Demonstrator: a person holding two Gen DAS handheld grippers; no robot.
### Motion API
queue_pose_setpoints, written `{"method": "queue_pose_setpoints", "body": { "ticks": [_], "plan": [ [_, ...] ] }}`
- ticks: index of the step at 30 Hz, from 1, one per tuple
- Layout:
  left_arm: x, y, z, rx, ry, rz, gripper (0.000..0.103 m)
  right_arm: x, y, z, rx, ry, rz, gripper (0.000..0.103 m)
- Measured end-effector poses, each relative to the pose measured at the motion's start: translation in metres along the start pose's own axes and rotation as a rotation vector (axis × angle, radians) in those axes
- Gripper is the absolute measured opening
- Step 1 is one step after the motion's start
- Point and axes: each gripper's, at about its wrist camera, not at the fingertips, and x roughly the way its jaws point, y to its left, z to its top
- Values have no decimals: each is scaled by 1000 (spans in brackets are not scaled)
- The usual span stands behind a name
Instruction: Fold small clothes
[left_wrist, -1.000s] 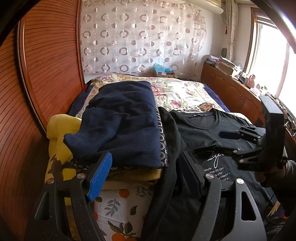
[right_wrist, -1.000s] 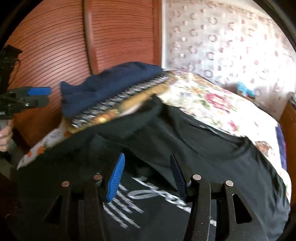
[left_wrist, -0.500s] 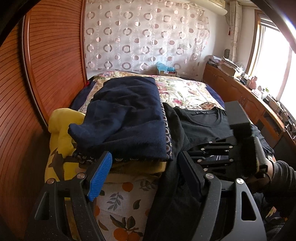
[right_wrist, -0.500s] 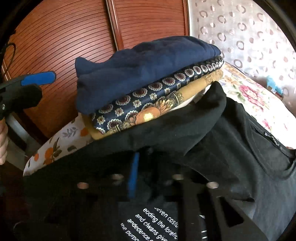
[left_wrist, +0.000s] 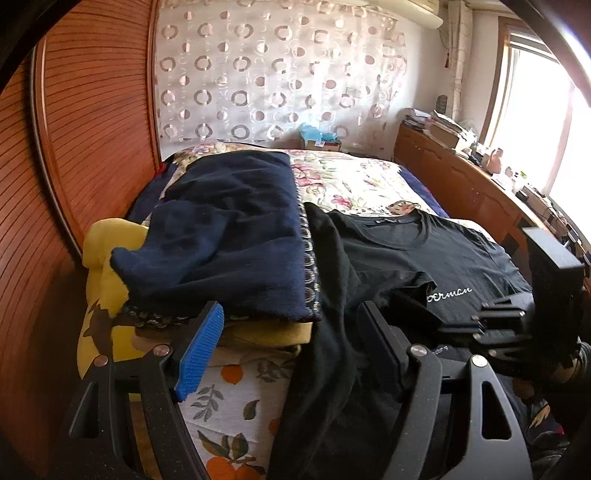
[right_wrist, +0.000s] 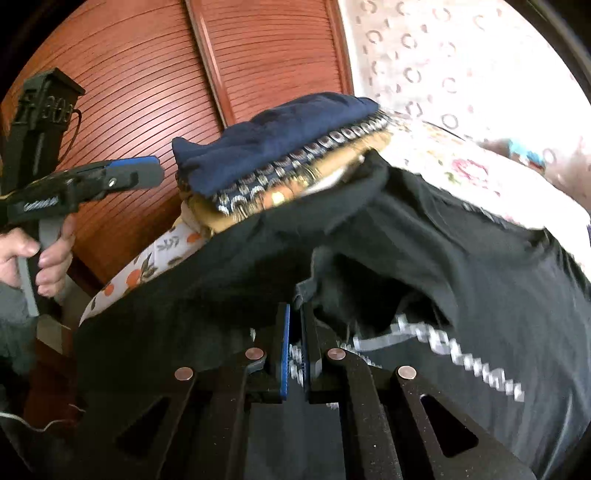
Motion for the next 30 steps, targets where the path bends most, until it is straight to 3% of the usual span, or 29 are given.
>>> {"method": "queue_pose_setpoints", "body": {
  "ticks": [5,10,11,12,17,21,30],
  "plan": [
    [6,-11,3,22,6,-18,76,-23,-1,-25,40,15,-13,5],
    [10,-24,10,55,5,-29,76,-36,-9,-29,56,0,-80,27],
    [11,-27,12,62,3,-32,76,-40,-12,-30,61,-5,-93,41],
    [12,-30,15,72,0,-32,76,-46,-13,-30,66,-15,-102,45],
    [24,-49,33,129,-9,-49,75,-56,-28,-23,61,-30,-178,45],
    [50,-69,51,194,22,-72,59,-60,-48,-23,74,-32,-257,45],
    [139,-96,72,310,184,47,46,-111,-100,-55,185,-43,-378,45]
  ]
}}
